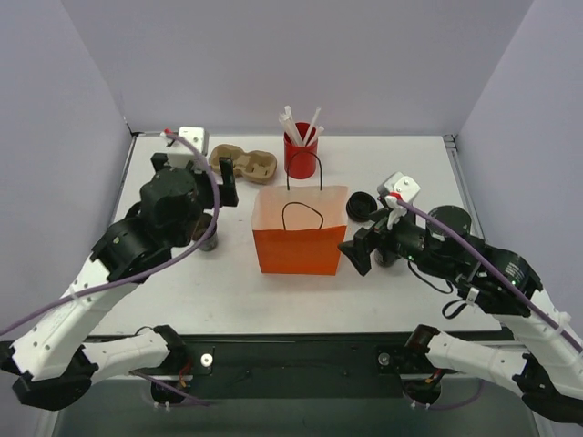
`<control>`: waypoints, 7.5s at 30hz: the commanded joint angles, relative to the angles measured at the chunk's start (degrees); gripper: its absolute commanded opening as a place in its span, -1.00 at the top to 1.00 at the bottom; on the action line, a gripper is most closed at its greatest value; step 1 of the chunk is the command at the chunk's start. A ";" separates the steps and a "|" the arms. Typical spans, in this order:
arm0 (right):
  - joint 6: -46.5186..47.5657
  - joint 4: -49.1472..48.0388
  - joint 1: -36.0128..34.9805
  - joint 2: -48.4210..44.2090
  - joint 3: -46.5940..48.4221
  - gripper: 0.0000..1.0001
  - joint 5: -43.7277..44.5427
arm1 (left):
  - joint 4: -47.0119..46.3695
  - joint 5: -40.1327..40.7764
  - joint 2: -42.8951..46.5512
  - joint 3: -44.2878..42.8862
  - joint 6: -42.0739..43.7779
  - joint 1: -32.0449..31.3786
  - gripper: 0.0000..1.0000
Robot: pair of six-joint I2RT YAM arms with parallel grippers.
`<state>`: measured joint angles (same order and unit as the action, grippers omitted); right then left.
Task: Pack the takeout coffee
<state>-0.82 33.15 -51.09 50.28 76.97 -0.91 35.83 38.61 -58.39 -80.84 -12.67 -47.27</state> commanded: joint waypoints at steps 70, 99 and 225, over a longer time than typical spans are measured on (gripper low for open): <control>-38.73 13.52 -0.33 0.08 4.59 -0.76 23.06 | -2.00 -29.12 -80.12 -47.83 0.80 27.23 -0.51; -38.20 14.58 -0.33 0.78 4.51 -0.76 22.70 | -5.24 -24.02 -76.79 -43.45 5.46 29.69 -0.48; -35.57 14.49 0.73 6.23 6.35 -0.78 24.81 | -6.04 -30.88 -76.96 -50.99 8.18 33.64 -0.25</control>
<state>-36.99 47.44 -50.65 56.14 82.61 23.16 31.94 7.33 -140.94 -127.61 -5.23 -13.45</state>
